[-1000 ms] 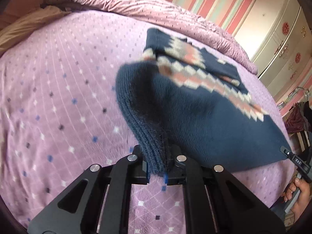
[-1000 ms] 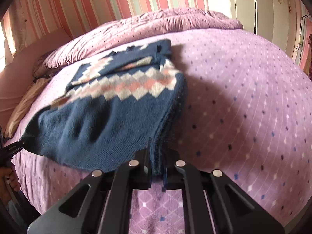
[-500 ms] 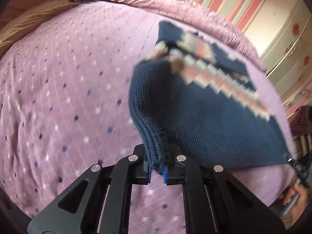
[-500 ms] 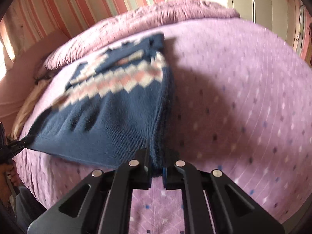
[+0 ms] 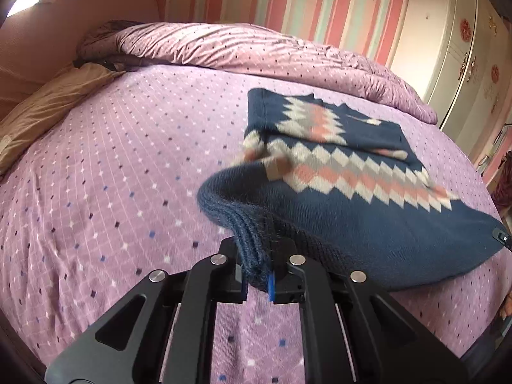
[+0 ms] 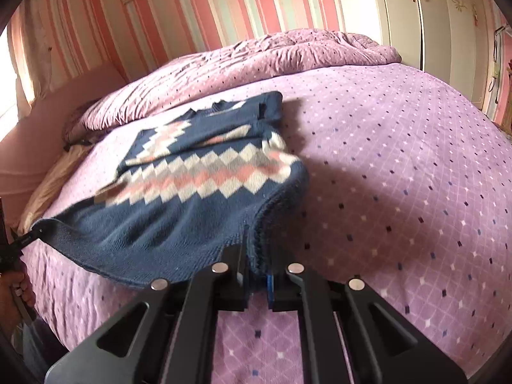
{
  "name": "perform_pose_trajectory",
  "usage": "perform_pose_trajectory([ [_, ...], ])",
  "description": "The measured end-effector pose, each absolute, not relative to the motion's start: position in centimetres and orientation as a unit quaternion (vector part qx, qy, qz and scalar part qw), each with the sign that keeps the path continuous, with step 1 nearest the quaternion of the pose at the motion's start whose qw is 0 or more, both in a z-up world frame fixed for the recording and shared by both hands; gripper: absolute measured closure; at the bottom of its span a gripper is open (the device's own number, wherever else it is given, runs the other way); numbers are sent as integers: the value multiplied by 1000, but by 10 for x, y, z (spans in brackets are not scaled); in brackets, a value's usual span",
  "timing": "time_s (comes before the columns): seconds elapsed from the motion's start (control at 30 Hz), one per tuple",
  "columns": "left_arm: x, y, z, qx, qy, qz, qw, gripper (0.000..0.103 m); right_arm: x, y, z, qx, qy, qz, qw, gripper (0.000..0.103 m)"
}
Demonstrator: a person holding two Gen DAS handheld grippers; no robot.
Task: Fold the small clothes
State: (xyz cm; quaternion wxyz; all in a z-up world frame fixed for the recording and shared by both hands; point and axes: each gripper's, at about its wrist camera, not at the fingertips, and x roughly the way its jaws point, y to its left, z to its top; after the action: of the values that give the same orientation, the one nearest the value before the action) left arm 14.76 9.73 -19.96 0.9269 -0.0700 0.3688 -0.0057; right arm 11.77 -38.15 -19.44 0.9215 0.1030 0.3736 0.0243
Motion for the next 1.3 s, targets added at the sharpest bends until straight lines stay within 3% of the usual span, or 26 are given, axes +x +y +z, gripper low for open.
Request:
perform_pose_trajectory([
  [0.77, 314, 85, -141, -40, 312, 25, 949, 96, 276, -385, -125, 93, 308, 17, 947, 97],
  [1.3, 465, 69, -142, -20, 304, 49, 951, 96, 436, -385, -130, 60, 312, -3, 948, 97],
])
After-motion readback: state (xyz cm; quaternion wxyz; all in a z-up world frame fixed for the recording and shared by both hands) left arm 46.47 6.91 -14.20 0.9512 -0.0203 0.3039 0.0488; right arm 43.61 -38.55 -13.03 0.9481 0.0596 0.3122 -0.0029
